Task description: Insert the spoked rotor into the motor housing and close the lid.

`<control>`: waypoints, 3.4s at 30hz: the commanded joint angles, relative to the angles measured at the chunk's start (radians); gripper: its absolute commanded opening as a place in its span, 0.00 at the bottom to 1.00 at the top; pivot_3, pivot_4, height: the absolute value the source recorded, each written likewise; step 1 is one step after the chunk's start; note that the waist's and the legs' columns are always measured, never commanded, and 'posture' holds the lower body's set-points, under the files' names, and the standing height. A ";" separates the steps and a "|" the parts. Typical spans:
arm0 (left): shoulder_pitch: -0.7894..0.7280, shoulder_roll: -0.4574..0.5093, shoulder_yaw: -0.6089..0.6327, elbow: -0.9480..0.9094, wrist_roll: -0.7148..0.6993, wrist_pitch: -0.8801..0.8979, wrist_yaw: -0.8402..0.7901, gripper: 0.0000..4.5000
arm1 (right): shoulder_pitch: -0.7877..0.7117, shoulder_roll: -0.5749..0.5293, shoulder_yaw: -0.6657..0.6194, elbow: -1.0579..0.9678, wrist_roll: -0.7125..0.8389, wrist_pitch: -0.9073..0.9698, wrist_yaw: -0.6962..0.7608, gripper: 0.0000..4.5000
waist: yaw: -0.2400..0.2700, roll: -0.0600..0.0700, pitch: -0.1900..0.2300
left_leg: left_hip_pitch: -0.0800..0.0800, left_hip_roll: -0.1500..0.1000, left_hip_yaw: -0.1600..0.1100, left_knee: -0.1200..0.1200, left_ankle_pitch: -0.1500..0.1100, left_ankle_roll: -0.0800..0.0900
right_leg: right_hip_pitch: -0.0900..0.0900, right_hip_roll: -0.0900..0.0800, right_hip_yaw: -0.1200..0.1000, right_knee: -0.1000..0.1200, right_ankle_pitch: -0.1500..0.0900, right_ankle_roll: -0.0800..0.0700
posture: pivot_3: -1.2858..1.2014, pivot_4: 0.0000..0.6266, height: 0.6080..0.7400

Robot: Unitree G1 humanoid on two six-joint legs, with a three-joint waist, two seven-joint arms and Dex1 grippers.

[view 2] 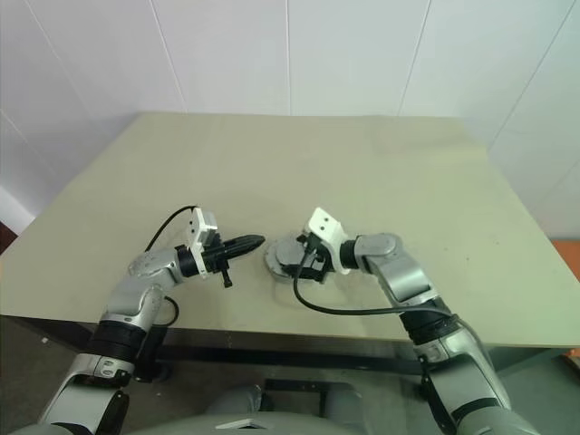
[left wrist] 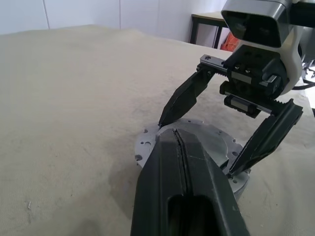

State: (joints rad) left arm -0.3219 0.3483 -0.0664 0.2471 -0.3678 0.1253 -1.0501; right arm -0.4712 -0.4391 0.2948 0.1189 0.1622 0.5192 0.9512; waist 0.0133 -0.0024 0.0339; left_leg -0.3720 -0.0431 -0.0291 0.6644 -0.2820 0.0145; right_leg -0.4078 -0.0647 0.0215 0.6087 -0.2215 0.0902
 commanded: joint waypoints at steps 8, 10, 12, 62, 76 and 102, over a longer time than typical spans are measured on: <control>-0.014 -0.009 -0.001 -0.018 0.005 -0.010 -0.003 0.00 | 0.011 0.030 -0.020 0.061 -0.004 0.029 -0.051 0.99 | -0.001 0.000 0.000 | -0.001 0.000 0.000 -0.001 -0.001 -0.002 | -0.001 0.000 0.000 0.000 0.000 0.000 | 0.52 0.00 1.00; -0.013 -0.010 -0.001 -0.018 0.006 -0.010 -0.004 0.00 | 0.006 0.039 -0.025 0.070 -0.013 0.025 -0.070 0.99 | -0.002 0.000 0.000 | -0.001 0.000 0.000 -0.001 -0.001 -0.002 | -0.001 0.000 0.000 0.000 0.000 0.000 | 0.52 0.00 1.00; -0.013 -0.010 -0.001 -0.017 0.007 -0.010 -0.005 0.00 | 0.007 0.039 -0.022 0.067 -0.017 0.032 -0.077 0.99 | -0.002 0.000 0.000 | -0.001 0.000 0.000 -0.001 -0.001 -0.002 | -0.001 0.000 0.000 0.000 0.000 0.000 | 0.52 0.00 1.00; -0.032 -0.020 0.004 0.013 0.028 -0.010 -0.016 0.00 | 0.030 -0.110 -0.163 -0.102 0.132 0.126 0.014 0.88 | 0.000 0.002 0.002 | -0.005 0.003 0.001 -0.006 -0.004 -0.003 | -0.002 -0.002 -0.004 -0.013 0.002 -0.003 | 0.52 0.00 1.00; -0.079 0.006 0.072 0.081 0.012 -0.035 0.008 0.00 | 0.044 -0.009 -0.067 -0.344 0.084 0.194 -0.194 0.99 | 0.001 0.003 0.002 | -0.012 0.003 0.003 -0.013 -0.002 -0.002 | -0.014 -0.002 -0.003 -0.013 0.003 -0.004 | 0.52 0.00 1.00; -0.054 0.111 0.134 -0.087 -0.092 0.056 -0.074 0.00 | 0.100 0.109 -0.027 -0.327 0.038 0.214 -0.365 0.99 | -0.002 0.002 0.001 | -0.017 0.002 0.003 -0.012 0.000 -0.005 | -0.021 -0.001 -0.002 -0.009 0.005 -0.005 | 0.52 0.00 1.00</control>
State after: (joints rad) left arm -0.3657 0.4524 0.0605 0.2019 -0.4452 0.1814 -1.1262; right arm -0.3643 -0.3458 0.2790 -0.2070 0.1929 0.7491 0.5962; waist 0.0116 -0.0008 0.0352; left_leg -0.3889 -0.0409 -0.0259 0.6528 -0.2819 0.0095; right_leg -0.4284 -0.0650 0.0192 0.5995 -0.2158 0.0852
